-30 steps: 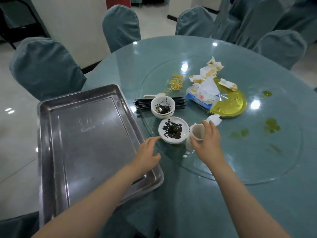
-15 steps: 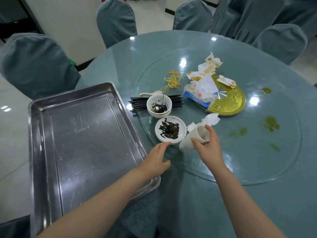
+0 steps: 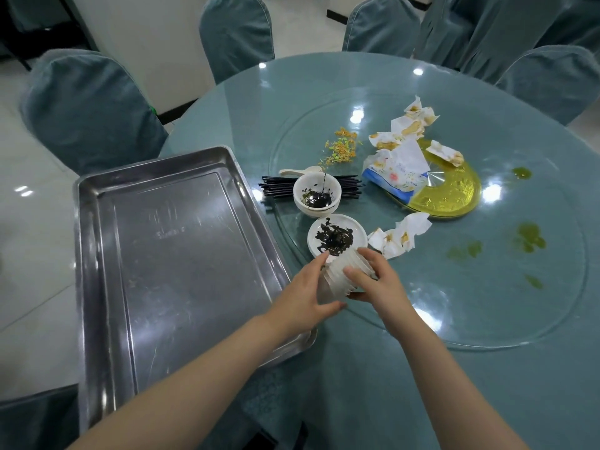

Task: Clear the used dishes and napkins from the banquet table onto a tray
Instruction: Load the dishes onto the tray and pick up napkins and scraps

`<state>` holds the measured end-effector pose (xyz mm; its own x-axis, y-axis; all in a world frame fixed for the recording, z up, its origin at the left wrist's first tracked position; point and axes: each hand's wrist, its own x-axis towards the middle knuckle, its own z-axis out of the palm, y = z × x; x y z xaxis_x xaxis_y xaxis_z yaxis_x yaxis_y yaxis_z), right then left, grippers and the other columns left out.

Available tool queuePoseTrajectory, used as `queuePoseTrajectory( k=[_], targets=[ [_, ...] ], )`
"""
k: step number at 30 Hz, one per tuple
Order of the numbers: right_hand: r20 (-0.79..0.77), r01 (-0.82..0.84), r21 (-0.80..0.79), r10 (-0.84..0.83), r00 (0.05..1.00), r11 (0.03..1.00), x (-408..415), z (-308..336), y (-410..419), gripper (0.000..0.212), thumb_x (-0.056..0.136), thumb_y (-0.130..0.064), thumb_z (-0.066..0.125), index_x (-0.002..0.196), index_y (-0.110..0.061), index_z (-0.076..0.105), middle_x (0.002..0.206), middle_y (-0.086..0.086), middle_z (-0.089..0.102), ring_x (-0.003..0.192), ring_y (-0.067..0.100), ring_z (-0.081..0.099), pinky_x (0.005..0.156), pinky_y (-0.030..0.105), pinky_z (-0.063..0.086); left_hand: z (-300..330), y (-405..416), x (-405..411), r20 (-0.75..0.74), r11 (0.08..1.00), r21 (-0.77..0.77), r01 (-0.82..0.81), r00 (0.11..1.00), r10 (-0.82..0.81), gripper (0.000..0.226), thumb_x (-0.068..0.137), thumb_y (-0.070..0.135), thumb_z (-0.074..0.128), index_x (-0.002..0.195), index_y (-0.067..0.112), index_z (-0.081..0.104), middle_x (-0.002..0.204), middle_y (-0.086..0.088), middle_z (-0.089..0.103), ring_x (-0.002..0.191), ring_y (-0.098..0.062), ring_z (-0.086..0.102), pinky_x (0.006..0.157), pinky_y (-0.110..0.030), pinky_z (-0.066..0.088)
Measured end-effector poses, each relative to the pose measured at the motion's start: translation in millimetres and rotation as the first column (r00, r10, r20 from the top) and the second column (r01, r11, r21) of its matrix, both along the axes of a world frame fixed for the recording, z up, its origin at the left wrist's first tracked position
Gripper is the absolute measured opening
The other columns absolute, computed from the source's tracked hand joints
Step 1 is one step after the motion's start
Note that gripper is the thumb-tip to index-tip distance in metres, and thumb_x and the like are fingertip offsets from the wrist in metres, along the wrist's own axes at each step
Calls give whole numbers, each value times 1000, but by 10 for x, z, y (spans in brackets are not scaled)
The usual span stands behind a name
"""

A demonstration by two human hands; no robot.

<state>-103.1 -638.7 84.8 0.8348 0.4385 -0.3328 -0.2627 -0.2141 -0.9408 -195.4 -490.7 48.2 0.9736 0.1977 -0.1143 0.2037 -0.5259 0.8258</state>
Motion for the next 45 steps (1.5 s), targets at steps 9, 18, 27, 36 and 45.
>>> queuePoseTrajectory(
  k=[9, 18, 27, 36, 45],
  targets=[
    [6, -399, -173, 406, 914, 900, -545, -313, 689, 49, 76, -30, 79, 121, -34, 58, 108, -2, 67, 94, 14, 67, 85, 38, 57, -24, 473, -645, -40, 986, -12, -165, 986, 164, 94, 76, 34, 73, 149, 40, 14, 153, 5, 27, 131, -11, 40, 104, -27, 37],
    [-101, -575, -139, 566, 818, 806, -1126, -444, 1251, 35, 87, -27, 70, 117, -32, 52, 113, 2, 63, 102, 20, 65, 88, 45, 55, -160, 875, -1412, -85, 931, 9, -364, 928, 364, 72, 75, 23, 72, 138, 34, 40, 136, 8, 42, 112, -12, 53, 94, -32, 47],
    [-124, -673, -222, 664, 737, 705, -1695, -690, 1547, 49, 79, -48, 62, 122, -35, 44, 113, -6, 62, 98, 16, 64, 90, 45, 54, -194, 1404, -2048, -149, 780, 117, -615, 765, 626, 67, 80, 42, 73, 136, 32, 38, 126, 6, 49, 101, -9, 57, 89, -33, 51],
    [29, -720, -464, 821, 570, 516, -1925, -761, 1610, 47, 94, -29, 55, 138, -24, 41, 121, -6, 54, 105, 10, 57, 94, 30, 49, -239, 1713, -2432, -227, 688, 362, -629, 656, 719, 68, 80, 52, 66, 135, 25, 35, 129, -1, 49, 98, -24, 59, 85, -41, 51],
    [90, -669, -551, 832, 547, 499, -1886, -864, 1526, 45, 95, -21, 52, 139, -21, 43, 128, -4, 55, 112, 8, 54, 95, 23, 46, -368, 1664, -2424, -79, 554, 704, -444, 726, 683, 53, 82, 56, 56, 120, 19, 50, 112, -1, 59, 98, -21, 54, 85, -36, 45]
  ],
)
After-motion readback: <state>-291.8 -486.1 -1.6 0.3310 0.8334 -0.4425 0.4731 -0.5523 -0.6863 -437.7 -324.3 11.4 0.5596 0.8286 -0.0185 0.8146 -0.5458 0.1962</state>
